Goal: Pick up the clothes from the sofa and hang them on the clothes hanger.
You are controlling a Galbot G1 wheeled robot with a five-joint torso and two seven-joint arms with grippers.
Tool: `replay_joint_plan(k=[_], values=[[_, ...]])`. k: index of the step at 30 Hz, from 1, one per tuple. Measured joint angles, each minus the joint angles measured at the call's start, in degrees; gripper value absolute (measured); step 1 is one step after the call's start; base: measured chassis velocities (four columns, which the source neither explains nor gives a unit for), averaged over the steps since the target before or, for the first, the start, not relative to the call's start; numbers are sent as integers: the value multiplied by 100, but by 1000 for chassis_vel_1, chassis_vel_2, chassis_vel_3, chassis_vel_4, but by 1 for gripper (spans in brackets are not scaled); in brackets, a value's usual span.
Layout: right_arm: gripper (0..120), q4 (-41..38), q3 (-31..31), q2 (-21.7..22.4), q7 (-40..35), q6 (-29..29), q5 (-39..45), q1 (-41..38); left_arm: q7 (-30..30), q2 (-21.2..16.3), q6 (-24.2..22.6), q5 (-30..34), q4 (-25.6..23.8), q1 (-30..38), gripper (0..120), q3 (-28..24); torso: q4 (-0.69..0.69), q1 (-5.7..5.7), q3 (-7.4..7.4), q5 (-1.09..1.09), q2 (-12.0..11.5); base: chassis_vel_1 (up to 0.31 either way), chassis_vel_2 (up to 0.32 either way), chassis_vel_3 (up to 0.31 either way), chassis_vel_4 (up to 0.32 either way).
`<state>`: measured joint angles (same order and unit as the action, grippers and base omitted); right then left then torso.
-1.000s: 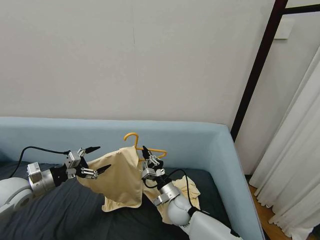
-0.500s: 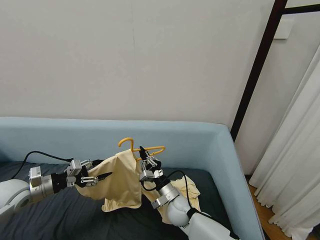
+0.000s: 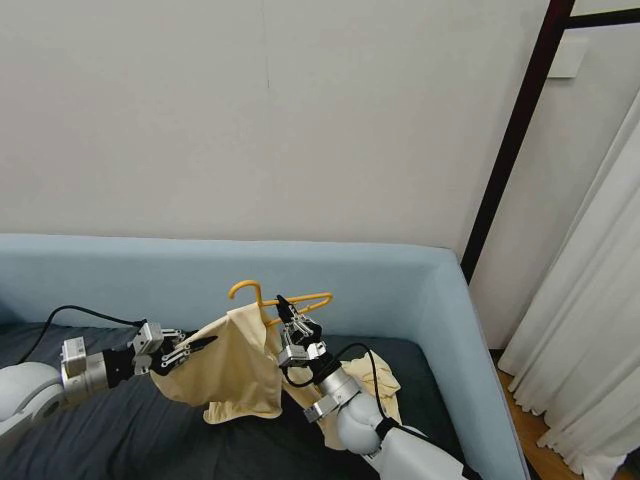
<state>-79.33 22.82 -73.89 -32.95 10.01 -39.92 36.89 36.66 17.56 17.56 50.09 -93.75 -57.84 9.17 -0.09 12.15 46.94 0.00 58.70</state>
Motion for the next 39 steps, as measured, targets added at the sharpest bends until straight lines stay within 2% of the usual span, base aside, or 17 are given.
replay_joint_plan(k=[2, 5, 7, 10, 12, 16, 17, 19, 21, 22, 24, 25, 26, 29, 32, 34, 39], values=[[4, -27, 53, 16, 1, -39, 149, -9, -10, 3, 9, 1, -12, -13, 7, 4, 0, 0, 0, 0, 0, 0, 0, 0, 0], [17, -188, 295, 111, 30, -94, 936, -33, -25, 17, 13, 4, -26, -48, 7, 17, 1, 0, 0, 0, 0, 0, 0, 0, 0], [20, -228, 329, 135, 56, -83, 1082, -31, -29, 21, 14, 5, -24, -51, 7, 18, 1, 0, 0, 0, 0, 0, 0, 0, 0], [36, -514, 453, 296, 362, 268, 2219, 52, -146, 74, 31, 17, 22, -51, 7, 29, 0, 0, 0, 1, 0, 0, 0, 0, 0], [37, -582, 472, 331, 422, 342, 2448, 78, -169, 87, 31, 16, 32, -51, 7, 29, 0, 0, 0, 0, 0, 0, 0, 0, 0], [57, -961, 610, 617, 966, 963, 4102, 322, -304, 149, 45, -56, 111, -54, 7, 29, 0, 0, 0, 1, 0, 0, 0, 0, 0], [57, -961, 610, 617, 966, 963, 4102, 322, -304, 149, 45, -56, 111, -54, 7, 29, 0, 0, 0, 1, 0, 0, 0, 0, 0], [67, -990, 704, 782, 1238, 1118, 4906, 424, -327, 161, 56, -113, 161, -56, 7, 43, 0, 0, 0, 0, 0, 0, 0, 0, 0], [71, -972, 730, 814, 1284, 1078, 5153, 444, -331, 167, 63, -127, 174, -59, 7, 46, -1, 0, 0, 1, 0, 0, 0, 0, 0], [75, -932, 743, 843, 1275, 886, 5457, 451, -332, 175, 71, -144, 185, -66, 7, 49, 0, 0, 0, 1, 0, 0, 0, 0, 0], [85, -762, 694, 838, 972, 115, 6185, 404, -334, 196, 97, -182, 195, -91, 7, 52, 0, 0, 0, 1, 0, 0, 0, 0, 0], [85, -762, 694, 838, 972, 115, 6185, 404, -334, 196, 97, -182, 195, -91, 7, 52, 0, 0, 0, 1, 0, 0, 0, 0, 0], [92, -656, 589, 818, 886, -311, 6733, 323, -335, 210, 109, -195, 195, -95, 7, 52, 0, 0, 0, 1, 0, 0, 0, 0, 0], [100, -507, 331, 865, 1148, -1212, 7679, 204, -346, 216, 118, -203, 187, -88, 7, 47, 1, 0, 0, 1, 0, 0, 0, 0, 0], [100, -444, 232, 924, 1386, -1503, 7792, 189, -352, 216, 120, -203, 176, -79, 7, 45, 1, 0, 0, 0, 0, 0, 0, 0, 0], [100, -366, 133, 1022, 1730, -1981, 7763, 199, -353, 194, 143, -203, 151, -82, 7, 47, -1, 0, 0, 1, 0, 0, 0, 0, 0], [100, -339, 77, 1030, 1886, -2246, 7707, 250, -353, 172, 173, -204, 147, -90, 7, 66, 0, 0, 0, 1, 0, 0, 0, 0, 0]])
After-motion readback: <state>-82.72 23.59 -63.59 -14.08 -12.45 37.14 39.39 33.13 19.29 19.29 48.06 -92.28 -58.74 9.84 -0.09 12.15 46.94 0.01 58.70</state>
